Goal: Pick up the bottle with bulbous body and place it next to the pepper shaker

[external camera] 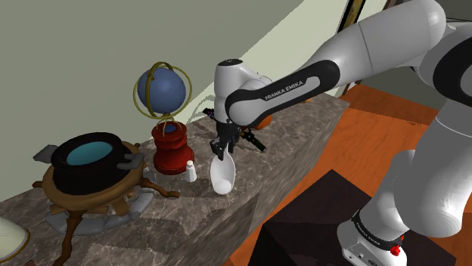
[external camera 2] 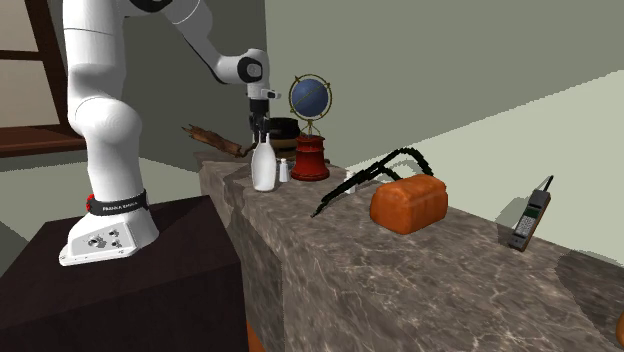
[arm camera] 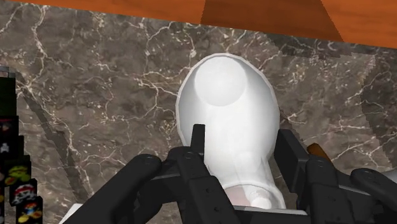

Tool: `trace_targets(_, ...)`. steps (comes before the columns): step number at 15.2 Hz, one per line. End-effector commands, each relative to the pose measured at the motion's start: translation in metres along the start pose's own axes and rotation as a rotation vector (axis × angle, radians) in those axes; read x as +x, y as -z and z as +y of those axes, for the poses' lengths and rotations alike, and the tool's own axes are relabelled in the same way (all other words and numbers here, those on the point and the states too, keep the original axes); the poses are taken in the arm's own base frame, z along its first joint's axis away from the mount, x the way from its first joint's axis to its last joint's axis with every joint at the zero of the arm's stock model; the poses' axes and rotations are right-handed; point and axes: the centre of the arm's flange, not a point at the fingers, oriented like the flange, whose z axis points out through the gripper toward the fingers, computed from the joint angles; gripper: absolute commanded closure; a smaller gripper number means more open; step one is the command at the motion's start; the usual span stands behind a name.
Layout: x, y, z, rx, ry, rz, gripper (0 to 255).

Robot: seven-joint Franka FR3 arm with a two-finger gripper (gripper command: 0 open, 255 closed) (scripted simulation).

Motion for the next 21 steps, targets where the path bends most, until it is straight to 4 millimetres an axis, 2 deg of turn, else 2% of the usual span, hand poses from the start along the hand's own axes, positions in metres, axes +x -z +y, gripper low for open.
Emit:
trace_targets(1,0.000,0.000,0.000,0.000,0.000,0.001,255)
trace_targets(4,0.000,0.000,0.000,0.000,0.000,0.001,255)
trace_targets(5,0.000,0.000,0.000,0.000,0.000,0.001,0)
trace_targets(10,0.000,0.000,0.000,0.000,0.000,0.001,0)
trace_targets(14,0.000,0.050,0.000,0.000,0.000,0.001,0)
trace_targets(21,0.000,0.050,0.000,0.000,0.000,0.001,0)
